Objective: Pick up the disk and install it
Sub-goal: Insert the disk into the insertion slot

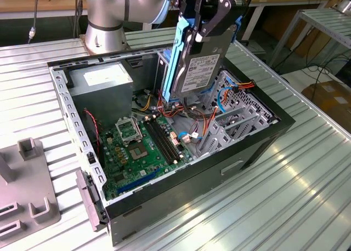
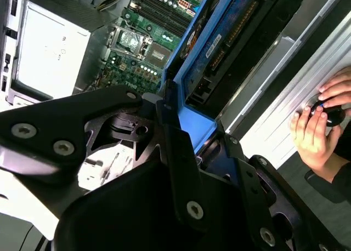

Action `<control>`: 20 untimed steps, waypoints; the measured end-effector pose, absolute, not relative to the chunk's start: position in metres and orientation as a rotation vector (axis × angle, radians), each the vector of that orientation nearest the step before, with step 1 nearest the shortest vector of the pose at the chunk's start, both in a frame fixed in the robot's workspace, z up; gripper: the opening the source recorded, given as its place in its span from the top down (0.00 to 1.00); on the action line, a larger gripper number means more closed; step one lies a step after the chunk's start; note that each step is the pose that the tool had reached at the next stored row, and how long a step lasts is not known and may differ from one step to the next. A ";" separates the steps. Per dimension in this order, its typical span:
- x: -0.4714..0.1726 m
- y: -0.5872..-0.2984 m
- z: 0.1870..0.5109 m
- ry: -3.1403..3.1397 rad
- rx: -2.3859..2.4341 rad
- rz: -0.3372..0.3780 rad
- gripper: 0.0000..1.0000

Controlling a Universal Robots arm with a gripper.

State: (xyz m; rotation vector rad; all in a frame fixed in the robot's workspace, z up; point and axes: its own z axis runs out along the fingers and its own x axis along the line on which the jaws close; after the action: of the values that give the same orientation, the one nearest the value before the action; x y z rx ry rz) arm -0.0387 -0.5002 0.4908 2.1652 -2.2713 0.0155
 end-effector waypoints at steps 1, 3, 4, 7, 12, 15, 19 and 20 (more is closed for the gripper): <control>-0.039 -0.503 0.491 -2.271 2.165 0.016 0.63; -0.038 -0.509 0.490 -2.271 2.165 0.016 0.63; -0.038 -0.511 0.490 -2.271 2.165 0.016 0.63; -0.037 -0.516 0.490 -2.271 2.164 0.017 0.63; -0.037 -0.529 0.490 -2.270 2.163 0.019 0.63; -0.036 -0.535 0.490 -2.269 2.163 0.019 0.63; -0.036 -0.544 0.490 -2.269 2.162 0.021 0.63; -0.036 -0.548 0.490 -2.269 2.162 0.021 0.63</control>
State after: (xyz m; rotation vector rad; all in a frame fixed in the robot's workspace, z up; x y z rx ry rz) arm -0.0357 -0.5475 0.4899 2.1621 -2.2688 0.0208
